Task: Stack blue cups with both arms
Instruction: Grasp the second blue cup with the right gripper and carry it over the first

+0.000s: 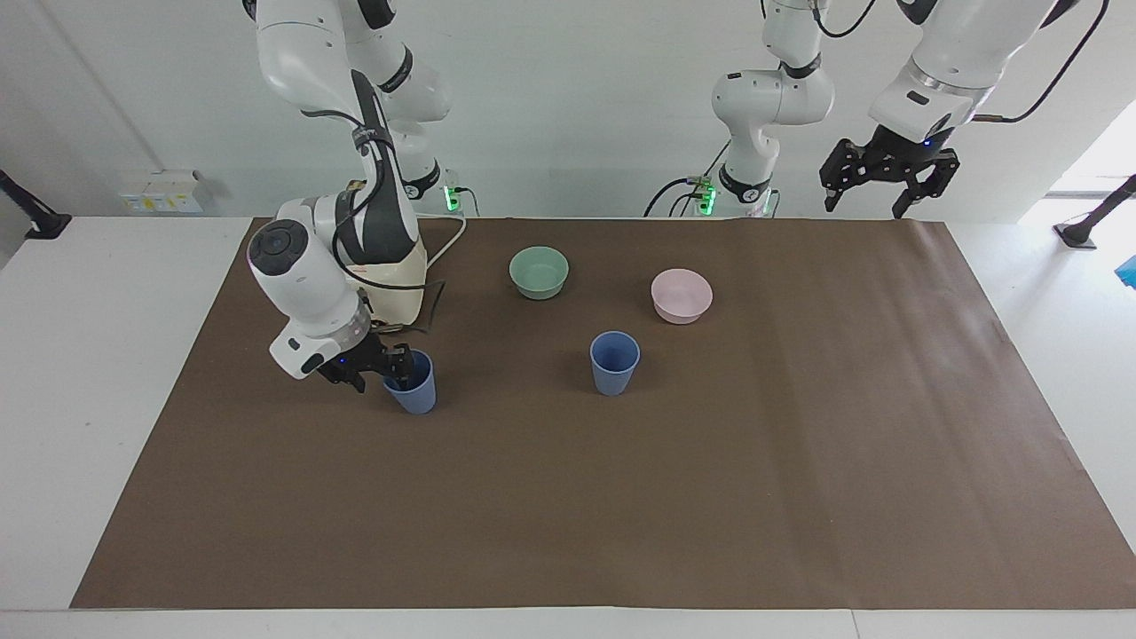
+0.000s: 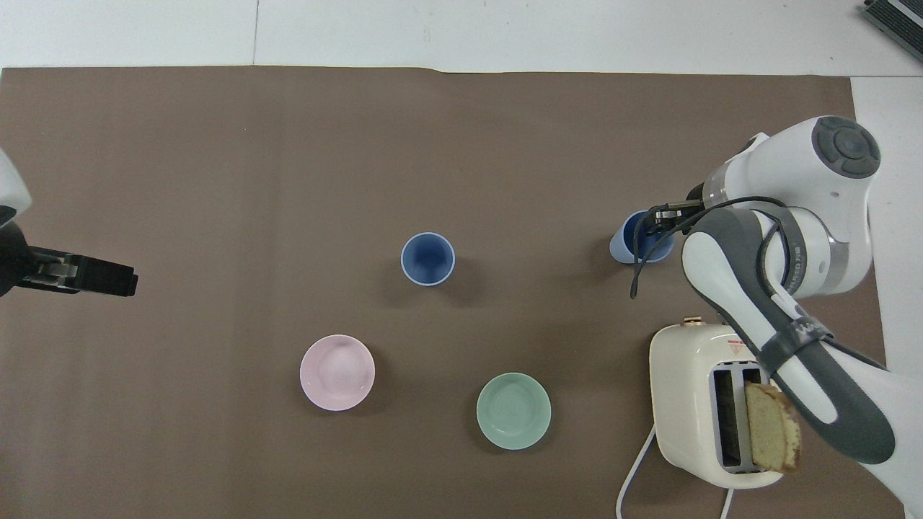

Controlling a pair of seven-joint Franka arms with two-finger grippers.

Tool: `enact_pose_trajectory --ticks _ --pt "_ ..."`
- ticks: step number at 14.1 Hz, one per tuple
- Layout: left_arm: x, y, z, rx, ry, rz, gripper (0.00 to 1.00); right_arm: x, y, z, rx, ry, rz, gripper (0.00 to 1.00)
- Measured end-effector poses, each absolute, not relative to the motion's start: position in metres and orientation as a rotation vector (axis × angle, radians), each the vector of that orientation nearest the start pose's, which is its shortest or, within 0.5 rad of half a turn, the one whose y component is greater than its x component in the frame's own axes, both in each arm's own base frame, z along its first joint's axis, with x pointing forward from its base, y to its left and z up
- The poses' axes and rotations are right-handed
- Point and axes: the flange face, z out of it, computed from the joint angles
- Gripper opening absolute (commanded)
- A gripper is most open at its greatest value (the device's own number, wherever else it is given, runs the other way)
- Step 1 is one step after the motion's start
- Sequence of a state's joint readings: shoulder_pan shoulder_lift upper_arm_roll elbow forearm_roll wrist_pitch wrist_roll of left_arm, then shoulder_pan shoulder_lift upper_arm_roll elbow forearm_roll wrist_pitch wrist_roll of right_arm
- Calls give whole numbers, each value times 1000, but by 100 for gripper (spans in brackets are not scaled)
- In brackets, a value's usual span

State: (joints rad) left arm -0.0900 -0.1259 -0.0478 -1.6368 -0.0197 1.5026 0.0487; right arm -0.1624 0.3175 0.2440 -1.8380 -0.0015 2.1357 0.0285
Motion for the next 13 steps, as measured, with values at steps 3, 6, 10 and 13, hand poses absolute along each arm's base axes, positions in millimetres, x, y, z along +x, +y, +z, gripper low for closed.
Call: enact_pose_trajectory --ticks 3,6,10,13 --pt "504 -61 657 -3146 262 5 100 627 42 358 -3066 -66 30 0" --pt "506 -43 663 -3149 243 -16 100 627 54 360 -3065 -96 19 0" --pt "506 -43 665 -3149 242 -25 100 632 71 382 -3064 -130 -17 0" --pt "506 -42 667 -3150 240 -29 100 634 81 427 -3067 -76 -13 0"
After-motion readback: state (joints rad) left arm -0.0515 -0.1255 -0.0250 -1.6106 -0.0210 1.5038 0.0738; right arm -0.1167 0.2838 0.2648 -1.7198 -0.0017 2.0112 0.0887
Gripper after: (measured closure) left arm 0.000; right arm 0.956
